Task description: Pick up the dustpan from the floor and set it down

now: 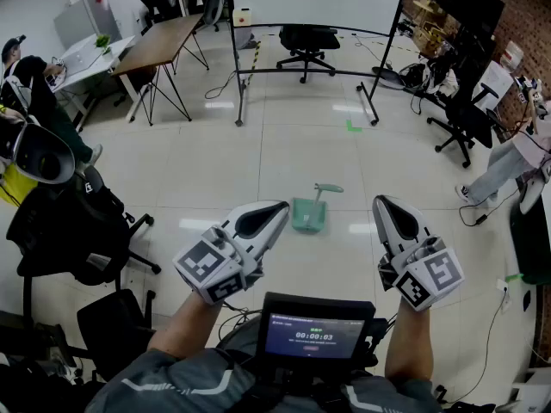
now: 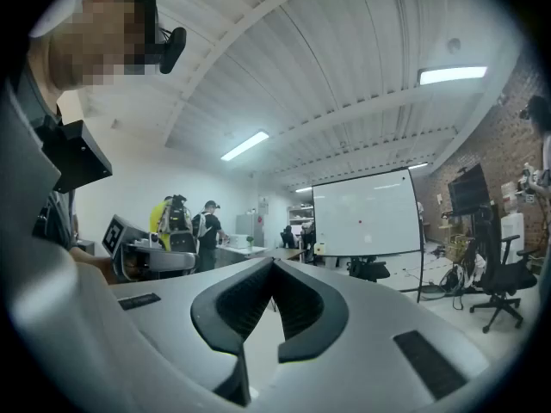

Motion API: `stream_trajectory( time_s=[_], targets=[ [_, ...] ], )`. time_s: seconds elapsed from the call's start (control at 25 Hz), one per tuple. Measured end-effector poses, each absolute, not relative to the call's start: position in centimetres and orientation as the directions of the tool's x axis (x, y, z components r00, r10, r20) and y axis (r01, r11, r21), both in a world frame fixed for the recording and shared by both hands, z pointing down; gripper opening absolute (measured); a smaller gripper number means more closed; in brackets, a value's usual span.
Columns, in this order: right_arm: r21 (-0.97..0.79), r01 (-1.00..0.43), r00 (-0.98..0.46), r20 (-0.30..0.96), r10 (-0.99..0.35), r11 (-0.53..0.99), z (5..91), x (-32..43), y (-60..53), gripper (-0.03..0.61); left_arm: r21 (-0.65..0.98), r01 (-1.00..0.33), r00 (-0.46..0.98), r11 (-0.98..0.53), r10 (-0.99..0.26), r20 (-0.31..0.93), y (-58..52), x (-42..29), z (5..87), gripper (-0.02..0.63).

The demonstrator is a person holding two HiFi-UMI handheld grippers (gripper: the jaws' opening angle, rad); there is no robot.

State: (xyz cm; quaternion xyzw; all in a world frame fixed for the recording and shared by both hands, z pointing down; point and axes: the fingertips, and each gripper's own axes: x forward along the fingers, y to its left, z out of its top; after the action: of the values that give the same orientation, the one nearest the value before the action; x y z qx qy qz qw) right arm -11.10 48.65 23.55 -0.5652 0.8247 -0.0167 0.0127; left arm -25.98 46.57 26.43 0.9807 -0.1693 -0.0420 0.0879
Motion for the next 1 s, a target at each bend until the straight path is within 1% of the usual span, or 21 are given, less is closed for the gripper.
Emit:
stream_trajectory(
  time_s=[0.28, 0.44, 0.64, 0.76, 1.0],
  targets=[
    [-0.06, -0.923, -0.381, 0.002, -0.925, 0.38, 24.3, -8.6, 41.2, 0.014, 0.181, -0.349, 0.93, -0.92, -0.363, -0.053, 39.5, -23.9, 27.0, 0.012],
    [-0.059, -0.895, -0.442, 0.009, -0.897, 0.441, 25.5, -5.7, 35.2, 0.014, 0.172, -0.4, 0.909, -0.9, -0.414, -0.053, 33.4, -20.6, 27.6, 0.012],
    [-0.048, -0.853, -0.521, -0.001, -0.854, 0.52, 25.1, 1.0, 26.9, 0.014, 0.167, -0.462, 0.876, -0.871, -0.477, -0.065, 25.7, -14.1, 27.0, 0.012],
    [-0.04, -0.814, -0.581, 0.016, -0.814, 0.58, 25.2, 4.3, 22.5, 0.015, 0.161, -0.507, 0.85, -0.847, -0.522, -0.069, 21.4, -10.8, 26.5, 0.012],
    [-0.029, -0.74, -0.672, 0.051, -0.738, 0.672, 26.3, 7.1, 16.2, 0.015, 0.157, -0.588, 0.793, -0.793, -0.604, -0.078, 14.4, -7.9, 26.0, 0.012]
  ],
)
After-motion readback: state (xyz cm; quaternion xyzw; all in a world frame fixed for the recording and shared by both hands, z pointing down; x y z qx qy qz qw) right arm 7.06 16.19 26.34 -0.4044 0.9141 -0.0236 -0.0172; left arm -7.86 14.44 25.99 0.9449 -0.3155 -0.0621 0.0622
